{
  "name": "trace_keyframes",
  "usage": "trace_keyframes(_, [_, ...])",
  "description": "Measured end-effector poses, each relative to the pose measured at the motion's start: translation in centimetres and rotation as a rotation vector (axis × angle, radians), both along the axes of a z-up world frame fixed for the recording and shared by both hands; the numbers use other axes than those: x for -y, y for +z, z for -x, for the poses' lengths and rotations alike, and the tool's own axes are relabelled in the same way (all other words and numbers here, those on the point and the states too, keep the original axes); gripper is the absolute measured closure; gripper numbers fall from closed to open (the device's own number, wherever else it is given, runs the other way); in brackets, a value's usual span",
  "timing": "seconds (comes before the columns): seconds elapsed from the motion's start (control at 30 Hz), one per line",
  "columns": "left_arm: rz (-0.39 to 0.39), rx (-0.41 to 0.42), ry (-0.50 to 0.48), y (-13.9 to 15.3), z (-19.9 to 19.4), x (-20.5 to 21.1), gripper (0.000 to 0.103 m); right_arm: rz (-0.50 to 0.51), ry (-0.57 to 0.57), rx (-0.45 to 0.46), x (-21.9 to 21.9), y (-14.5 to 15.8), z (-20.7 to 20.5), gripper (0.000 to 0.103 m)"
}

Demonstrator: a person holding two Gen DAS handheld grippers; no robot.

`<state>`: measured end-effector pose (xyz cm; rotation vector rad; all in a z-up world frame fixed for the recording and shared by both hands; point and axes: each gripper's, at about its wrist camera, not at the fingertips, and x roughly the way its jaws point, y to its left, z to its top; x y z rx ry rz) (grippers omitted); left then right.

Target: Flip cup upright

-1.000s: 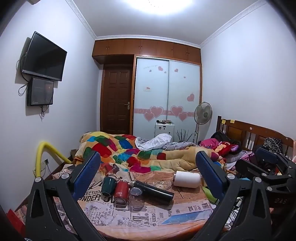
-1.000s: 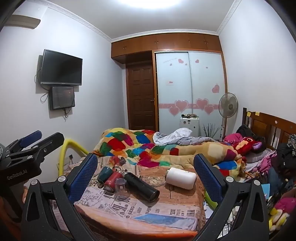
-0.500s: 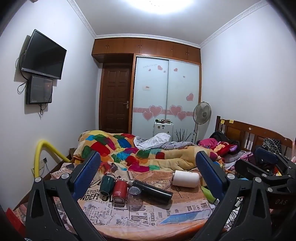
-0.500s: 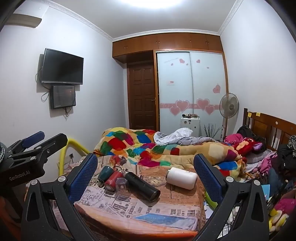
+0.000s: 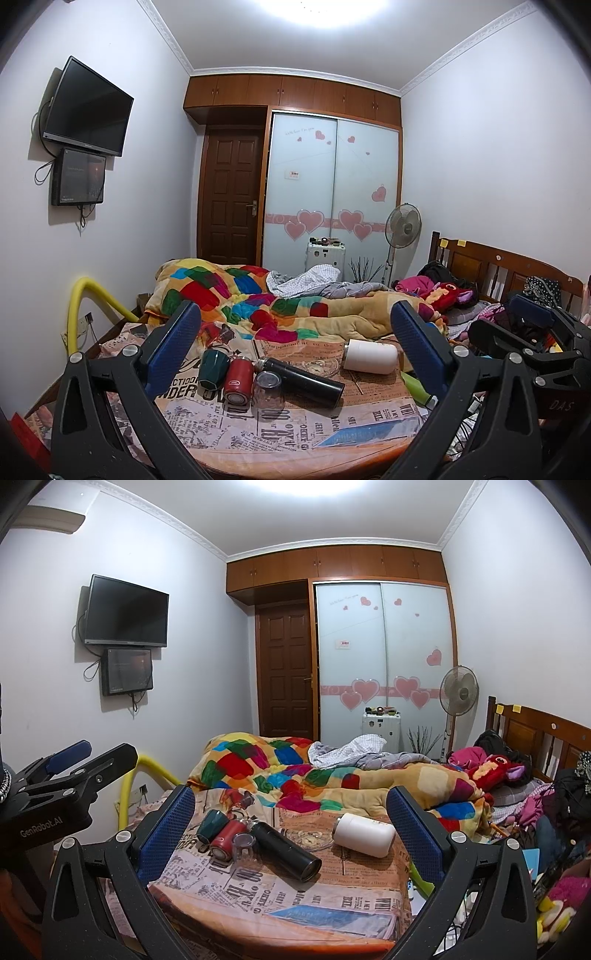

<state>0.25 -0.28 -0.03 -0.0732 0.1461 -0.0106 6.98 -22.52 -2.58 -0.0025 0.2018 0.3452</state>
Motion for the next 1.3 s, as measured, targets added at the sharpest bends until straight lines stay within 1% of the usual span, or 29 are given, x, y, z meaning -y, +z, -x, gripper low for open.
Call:
trace_keyframes(1.17, [0.003, 0.001, 0.001, -0.26, 0.03, 0.56, 0.0, 0.003, 0.001, 0.002, -0.02, 0.07, 0.08, 0.0])
trace_keyframes(1.3, [0.005, 0.0, -0.001, -0.23, 0.03, 0.49, 0.0, 0.005, 0.001, 0.001, 0.47, -0.03, 0.02, 0.0])
